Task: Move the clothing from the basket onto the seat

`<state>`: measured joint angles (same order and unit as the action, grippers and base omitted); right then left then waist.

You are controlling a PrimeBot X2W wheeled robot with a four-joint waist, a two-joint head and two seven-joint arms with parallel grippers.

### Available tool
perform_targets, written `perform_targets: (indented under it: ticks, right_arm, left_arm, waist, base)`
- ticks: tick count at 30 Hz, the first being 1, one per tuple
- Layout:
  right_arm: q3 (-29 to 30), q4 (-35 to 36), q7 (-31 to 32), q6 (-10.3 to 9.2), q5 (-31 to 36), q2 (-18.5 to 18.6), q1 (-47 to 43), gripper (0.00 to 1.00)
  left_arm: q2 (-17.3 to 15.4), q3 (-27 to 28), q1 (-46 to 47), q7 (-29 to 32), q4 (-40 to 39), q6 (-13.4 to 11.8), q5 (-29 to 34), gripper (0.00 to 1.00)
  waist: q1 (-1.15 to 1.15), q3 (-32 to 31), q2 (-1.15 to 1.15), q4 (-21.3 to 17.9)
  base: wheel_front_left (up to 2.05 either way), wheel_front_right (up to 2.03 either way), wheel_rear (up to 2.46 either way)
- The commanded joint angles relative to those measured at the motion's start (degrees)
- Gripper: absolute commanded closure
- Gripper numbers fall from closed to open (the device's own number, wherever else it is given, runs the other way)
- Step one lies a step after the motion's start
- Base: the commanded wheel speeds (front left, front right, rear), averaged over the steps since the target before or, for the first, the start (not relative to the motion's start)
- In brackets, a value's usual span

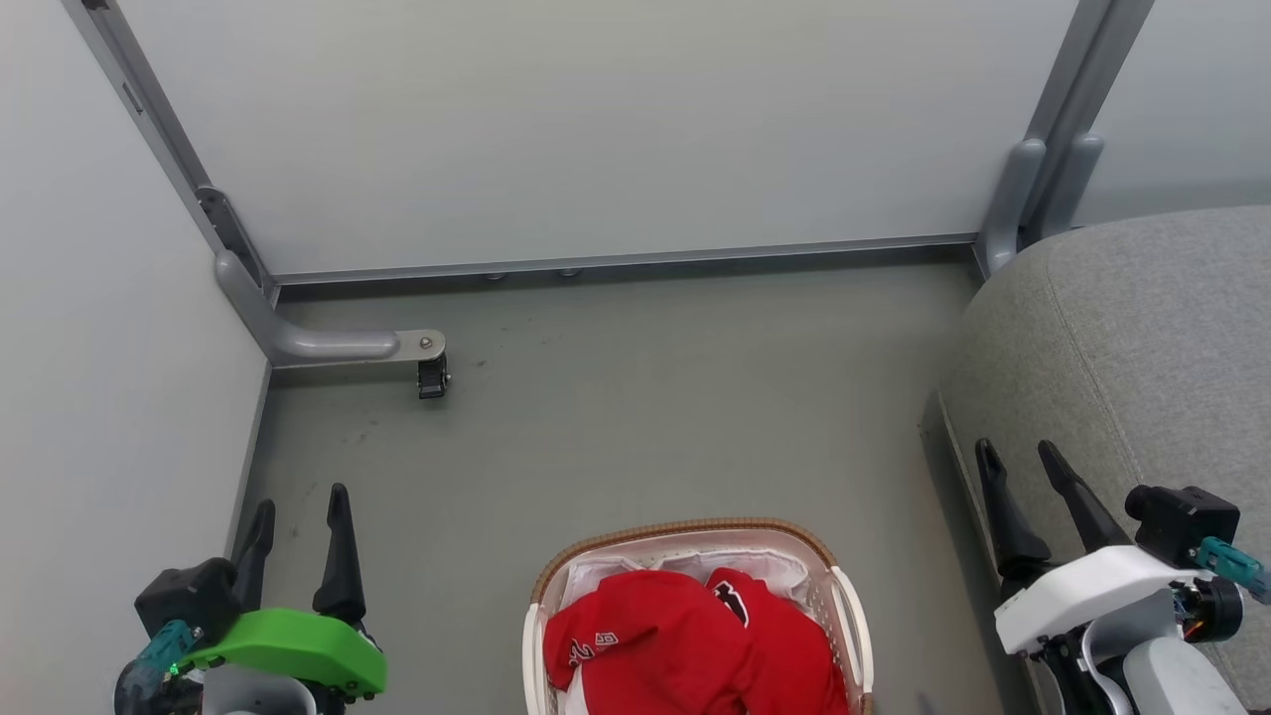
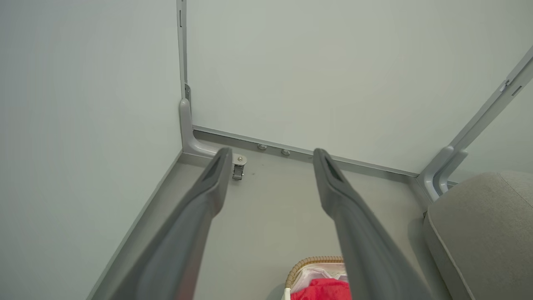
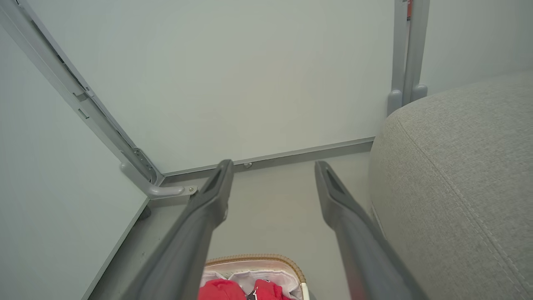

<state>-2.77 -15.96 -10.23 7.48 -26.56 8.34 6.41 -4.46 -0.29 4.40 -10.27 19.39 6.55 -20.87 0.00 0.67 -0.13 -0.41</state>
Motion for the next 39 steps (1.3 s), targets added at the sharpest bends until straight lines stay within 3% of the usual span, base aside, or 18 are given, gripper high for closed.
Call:
perform_targets:
  ticks: [1, 15, 20, 26, 39]
  right_arm:
    - [0.25, 0.05, -0.61, 0.01, 1.31, 0.44, -0.15, 0.00]
    - [1.45, -0.69, -2.28, 0.02, 7.87, -0.34, -0.54, 0.00]
    - [1.02, 0.04, -2.85, 0.02, 10.01, -0.53, 0.43, 0.00]
    - [0.62, 2.03, -3.54, 0.01, 12.34, -0.92, 3.87, 0.00]
    - [-1.13, 6.90, -4.77, 0.00, 17.20, -3.09, 13.47, 0.00]
  left_arm:
    - [-0.58, -0.12, -0.06, -0.57, -0.12, -0.11, 1.40, 0.00]
    - [-0.07, -0.34, -0.66, -2.23, -0.18, 0.21, 8.13, 0.00]
    - [0.10, -2.91, 0.90, -2.79, -0.41, 0.52, 11.10, 0.00]
    - [0.26, -7.55, 5.63, -3.46, -0.38, 0.83, 14.25, 0.00]
    - [-0.94, -17.98, 18.67, -4.72, 5.88, 0.97, 18.80, 0.00]
  waist:
    - [0.00, 0.00, 0.09, -0.02]
    - [0.00, 0.26, 0.10, -0.26]
    - [0.00, 1.81, 0.11, -0.63]
    - [0.00, 8.08, 0.11, -2.53]
    - [0.00, 26.28, 0.13, -10.62]
  base:
    - [0.00, 0.00, 0.00]
    - [0.00, 0.00, 0.00]
    - [0.00, 0.00, 0.00]
    - [0.00, 0.00, 0.00]
    - [0.00, 0.00, 0.00]
